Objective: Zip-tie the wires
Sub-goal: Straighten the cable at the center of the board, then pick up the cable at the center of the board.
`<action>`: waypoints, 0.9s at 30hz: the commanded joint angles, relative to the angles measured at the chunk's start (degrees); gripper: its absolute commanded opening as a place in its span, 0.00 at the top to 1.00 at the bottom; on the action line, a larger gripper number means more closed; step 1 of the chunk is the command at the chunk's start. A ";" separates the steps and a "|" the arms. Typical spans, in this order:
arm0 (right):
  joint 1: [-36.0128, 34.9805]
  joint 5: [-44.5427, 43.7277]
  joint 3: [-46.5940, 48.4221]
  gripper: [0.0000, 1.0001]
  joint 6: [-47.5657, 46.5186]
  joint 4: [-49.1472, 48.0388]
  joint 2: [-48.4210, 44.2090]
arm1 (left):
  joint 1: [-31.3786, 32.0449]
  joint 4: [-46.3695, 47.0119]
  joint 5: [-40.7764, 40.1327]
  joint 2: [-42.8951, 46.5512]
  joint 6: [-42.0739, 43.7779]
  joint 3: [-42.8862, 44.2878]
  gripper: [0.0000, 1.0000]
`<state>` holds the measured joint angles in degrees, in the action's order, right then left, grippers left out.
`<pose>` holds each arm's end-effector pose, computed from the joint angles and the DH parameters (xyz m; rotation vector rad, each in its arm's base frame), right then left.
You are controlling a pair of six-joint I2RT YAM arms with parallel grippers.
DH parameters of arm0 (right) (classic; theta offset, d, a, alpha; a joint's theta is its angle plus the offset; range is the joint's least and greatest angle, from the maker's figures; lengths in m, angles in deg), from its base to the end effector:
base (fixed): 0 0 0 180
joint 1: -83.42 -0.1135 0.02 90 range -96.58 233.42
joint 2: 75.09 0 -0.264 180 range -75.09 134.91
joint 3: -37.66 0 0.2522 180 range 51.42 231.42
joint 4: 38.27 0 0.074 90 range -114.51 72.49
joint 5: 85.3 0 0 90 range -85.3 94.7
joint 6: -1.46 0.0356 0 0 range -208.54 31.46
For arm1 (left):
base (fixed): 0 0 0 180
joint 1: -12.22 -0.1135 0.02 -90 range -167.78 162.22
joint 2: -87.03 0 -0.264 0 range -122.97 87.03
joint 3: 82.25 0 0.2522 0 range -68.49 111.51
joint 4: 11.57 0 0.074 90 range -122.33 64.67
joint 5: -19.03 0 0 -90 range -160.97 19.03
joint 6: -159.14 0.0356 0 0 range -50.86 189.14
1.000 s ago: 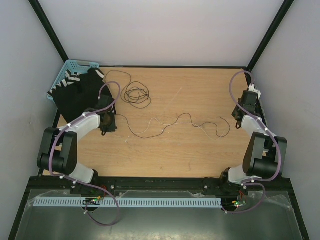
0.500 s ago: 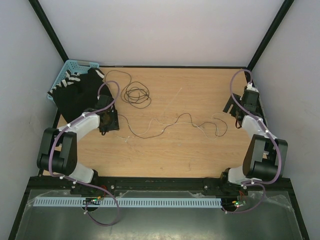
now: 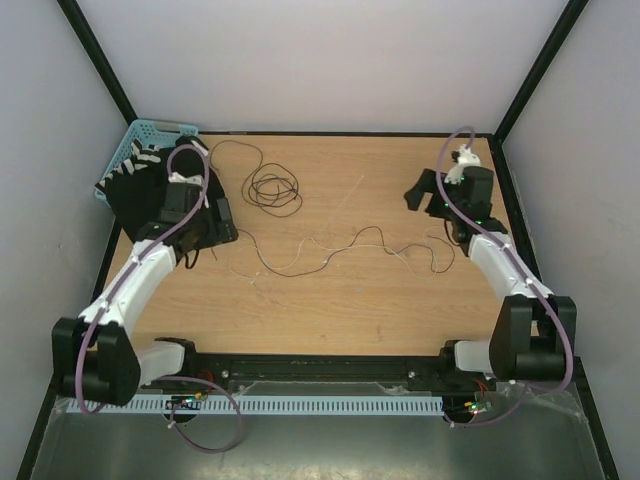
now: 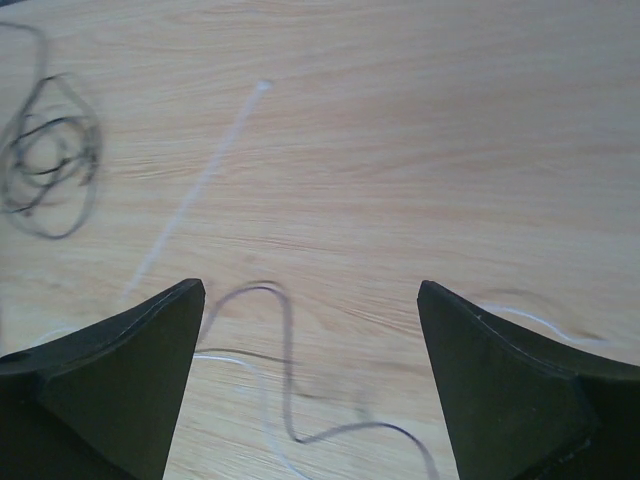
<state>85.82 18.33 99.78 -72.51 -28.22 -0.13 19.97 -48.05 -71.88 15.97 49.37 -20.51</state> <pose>0.2975 -0.0041 0.2702 0.1616 1.9722 0.3893 0.2573 -0.0344 0.2438 -0.2569 2.3664 -0.2115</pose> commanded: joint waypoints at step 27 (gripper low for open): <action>-32.19 6.98 45.86 0.12 21.46 -8.82 53.40 | -0.37 -0.42 21.75 30.42 0.84 1.97 0.01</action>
<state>53.29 25.87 142.81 -51.90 -41.11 52.13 19.69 -49.10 -51.44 45.60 50.51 -18.85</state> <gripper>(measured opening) 0.884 0.988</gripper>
